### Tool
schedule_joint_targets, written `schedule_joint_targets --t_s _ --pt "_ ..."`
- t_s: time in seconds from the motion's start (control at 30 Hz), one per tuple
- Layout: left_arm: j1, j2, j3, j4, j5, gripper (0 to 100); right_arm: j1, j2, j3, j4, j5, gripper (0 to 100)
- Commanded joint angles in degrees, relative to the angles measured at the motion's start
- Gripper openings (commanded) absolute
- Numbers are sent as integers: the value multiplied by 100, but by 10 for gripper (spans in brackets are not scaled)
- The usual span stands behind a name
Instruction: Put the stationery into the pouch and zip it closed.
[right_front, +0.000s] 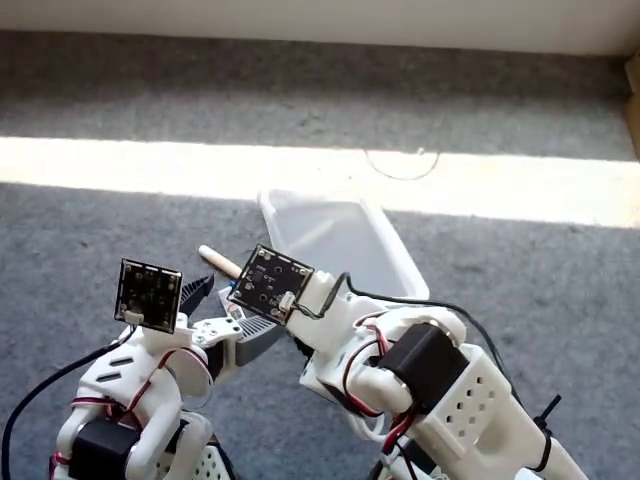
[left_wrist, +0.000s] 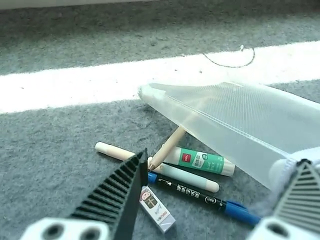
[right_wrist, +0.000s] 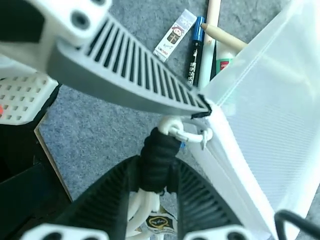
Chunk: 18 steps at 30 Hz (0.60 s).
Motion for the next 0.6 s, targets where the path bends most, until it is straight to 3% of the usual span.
schedule_joint_targets --t_s 0.0,0.2,0.57 --pt "101 31 -224 35 -62 403 40 -154 -84 -136 9 5" --pt "57 31 -286 9 -35 403 479 -154 -40 -708 9 5" --pt "92 31 -523 44 -18 403 479 -154 -84 -848 -299 5"
